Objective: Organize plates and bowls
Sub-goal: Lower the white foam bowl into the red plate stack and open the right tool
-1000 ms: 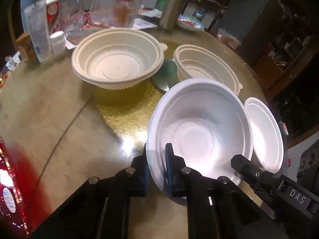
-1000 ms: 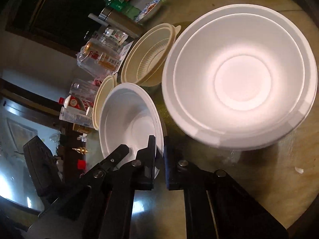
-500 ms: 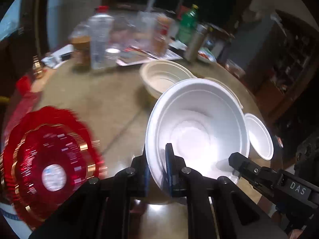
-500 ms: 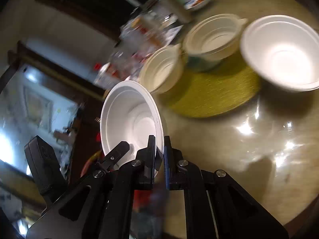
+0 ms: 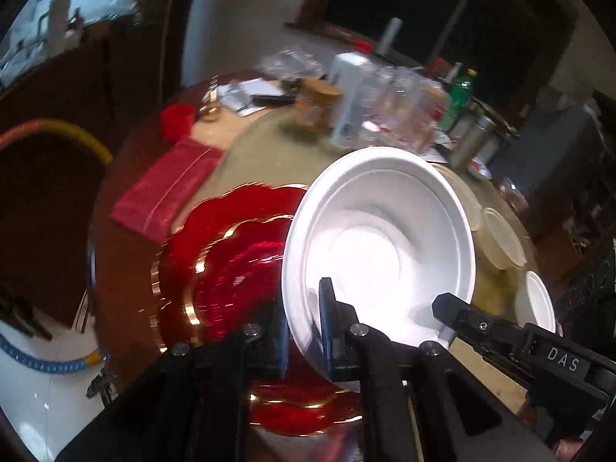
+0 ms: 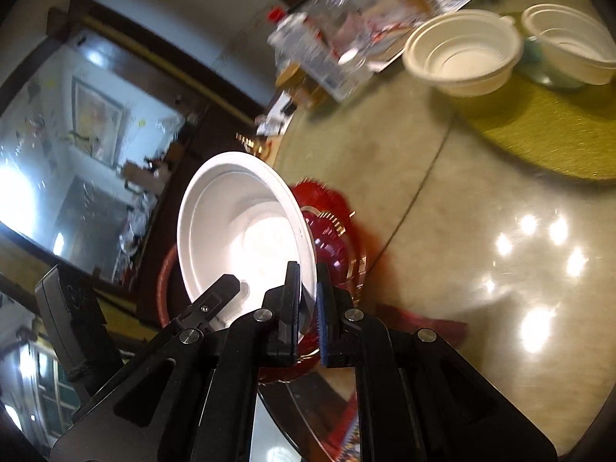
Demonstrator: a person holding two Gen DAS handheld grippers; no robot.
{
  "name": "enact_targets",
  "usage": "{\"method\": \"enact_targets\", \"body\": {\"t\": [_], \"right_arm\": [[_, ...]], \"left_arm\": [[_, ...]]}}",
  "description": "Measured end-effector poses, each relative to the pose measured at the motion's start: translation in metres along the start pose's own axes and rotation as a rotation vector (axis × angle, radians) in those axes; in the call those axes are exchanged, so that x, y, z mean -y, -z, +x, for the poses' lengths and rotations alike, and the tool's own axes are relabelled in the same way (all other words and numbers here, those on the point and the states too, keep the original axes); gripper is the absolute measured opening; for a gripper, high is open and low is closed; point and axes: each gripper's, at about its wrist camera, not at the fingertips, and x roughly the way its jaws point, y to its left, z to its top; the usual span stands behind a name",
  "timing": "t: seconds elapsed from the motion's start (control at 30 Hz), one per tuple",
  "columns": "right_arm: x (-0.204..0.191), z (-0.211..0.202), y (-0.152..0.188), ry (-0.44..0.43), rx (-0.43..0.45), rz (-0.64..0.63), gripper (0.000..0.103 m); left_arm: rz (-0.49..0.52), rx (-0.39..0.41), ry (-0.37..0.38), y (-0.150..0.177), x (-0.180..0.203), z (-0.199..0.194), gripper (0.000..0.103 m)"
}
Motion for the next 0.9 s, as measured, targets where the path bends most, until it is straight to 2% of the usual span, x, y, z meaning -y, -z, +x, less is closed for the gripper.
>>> {"method": "enact_targets", "body": {"t": [0.2, 0.6, 0.73, 0.8, 0.87, 0.9], "right_arm": [[-0.005, 0.029, 0.003, 0.027, -0.07, 0.004, 0.007], [-0.008, 0.055, 0.003, 0.049, -0.147, 0.014, 0.008], [-0.014, 0.056, 0.0, 0.067, -0.136, 0.0, 0.01], [-0.017, 0.052, 0.0, 0.082, -0.122, -0.009, 0.01], [-0.018, 0.047, -0.001, 0.084, -0.108, -0.013, 0.02], [-0.018, 0.045, -0.001, 0.083, -0.102, -0.012, 0.025]], "left_arm": [[-0.047, -0.054, -0.014, 0.008, -0.022, 0.014, 0.012], [-0.099, -0.091, -0.059, 0.016, -0.045, 0.019, 0.015], [-0.108, -0.046, -0.072, 0.013, -0.049, 0.009, 0.028], [-0.122, -0.016, -0.066, 0.012, -0.051, 0.003, 0.038], [-0.132, 0.005, -0.082, 0.011, -0.053, -0.003, 0.049], [-0.139, 0.024, -0.082, 0.011, -0.054, -0.007, 0.051]]}}
